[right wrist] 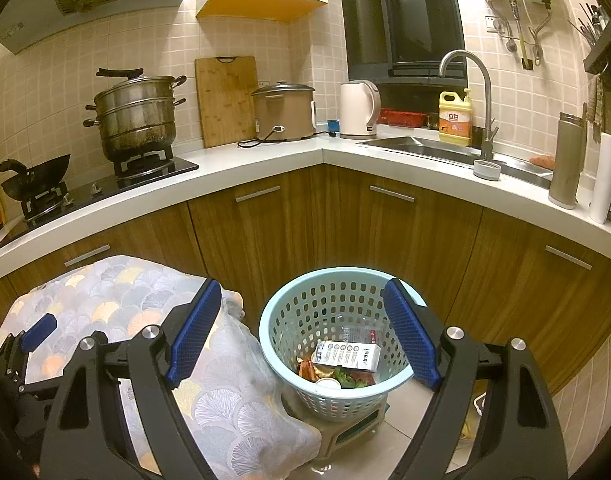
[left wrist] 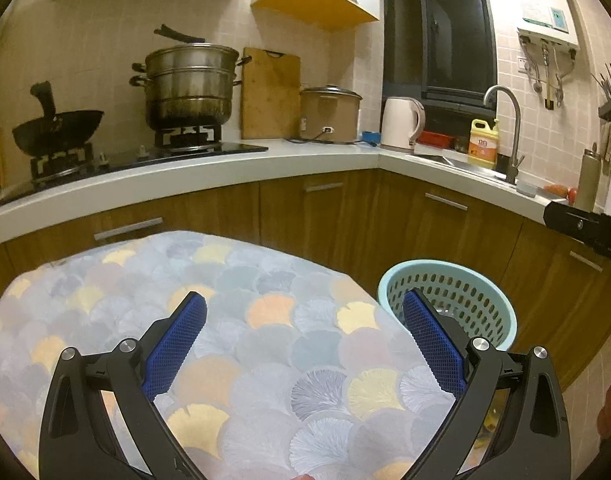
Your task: Collect trash
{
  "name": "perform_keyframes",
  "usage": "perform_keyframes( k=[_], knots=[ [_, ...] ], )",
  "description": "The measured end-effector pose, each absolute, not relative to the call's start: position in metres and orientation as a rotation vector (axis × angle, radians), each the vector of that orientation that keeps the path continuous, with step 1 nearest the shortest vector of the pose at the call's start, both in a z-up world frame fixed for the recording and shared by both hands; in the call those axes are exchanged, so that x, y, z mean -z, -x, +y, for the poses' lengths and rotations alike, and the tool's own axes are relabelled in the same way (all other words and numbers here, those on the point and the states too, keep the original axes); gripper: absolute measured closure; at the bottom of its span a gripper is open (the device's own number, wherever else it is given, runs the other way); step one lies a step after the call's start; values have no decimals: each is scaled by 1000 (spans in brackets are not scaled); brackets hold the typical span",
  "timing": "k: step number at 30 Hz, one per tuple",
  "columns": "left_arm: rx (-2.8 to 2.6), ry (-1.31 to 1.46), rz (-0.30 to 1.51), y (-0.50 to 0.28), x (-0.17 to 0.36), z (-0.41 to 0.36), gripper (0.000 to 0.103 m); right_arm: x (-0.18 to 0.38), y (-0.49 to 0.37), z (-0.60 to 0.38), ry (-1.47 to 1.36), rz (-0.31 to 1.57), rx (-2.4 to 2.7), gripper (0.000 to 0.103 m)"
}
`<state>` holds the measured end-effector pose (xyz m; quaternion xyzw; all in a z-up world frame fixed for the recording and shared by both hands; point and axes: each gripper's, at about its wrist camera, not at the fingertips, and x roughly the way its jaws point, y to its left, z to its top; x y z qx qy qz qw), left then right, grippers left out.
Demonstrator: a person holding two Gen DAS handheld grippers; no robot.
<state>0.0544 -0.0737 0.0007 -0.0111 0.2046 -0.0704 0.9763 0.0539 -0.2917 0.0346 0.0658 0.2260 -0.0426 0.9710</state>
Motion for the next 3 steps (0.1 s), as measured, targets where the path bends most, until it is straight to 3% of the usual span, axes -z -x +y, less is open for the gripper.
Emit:
perform_keyframes(
  k=[3],
  knots=[
    [140, 34, 413, -55, 0, -72, 7, -34, -54, -292, -138, 459, 84, 24]
  ],
)
